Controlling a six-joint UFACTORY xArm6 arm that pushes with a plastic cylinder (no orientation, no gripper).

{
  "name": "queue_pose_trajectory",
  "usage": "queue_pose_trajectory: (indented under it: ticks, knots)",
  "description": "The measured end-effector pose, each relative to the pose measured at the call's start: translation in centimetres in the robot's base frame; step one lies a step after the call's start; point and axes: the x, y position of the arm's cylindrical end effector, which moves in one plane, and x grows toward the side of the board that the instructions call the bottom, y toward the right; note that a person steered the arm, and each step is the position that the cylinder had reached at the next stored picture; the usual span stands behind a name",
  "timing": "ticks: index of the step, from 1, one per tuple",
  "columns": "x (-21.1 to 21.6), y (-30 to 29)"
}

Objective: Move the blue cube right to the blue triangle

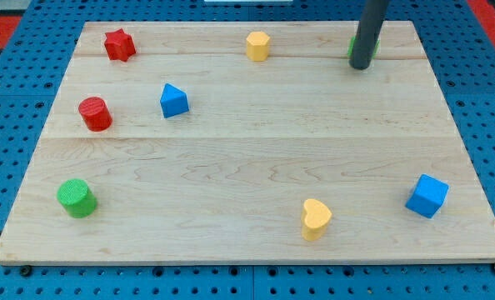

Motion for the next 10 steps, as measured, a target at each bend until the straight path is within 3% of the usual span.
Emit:
queue_pose_trajectory:
  ticks: [3,5,7,8,10]
  knots:
    - [7.2,-14.1]
    - [11.4,-18.4]
    - [13.6,3.1]
    - [19.5,9.2]
    - [24.5,5.6]
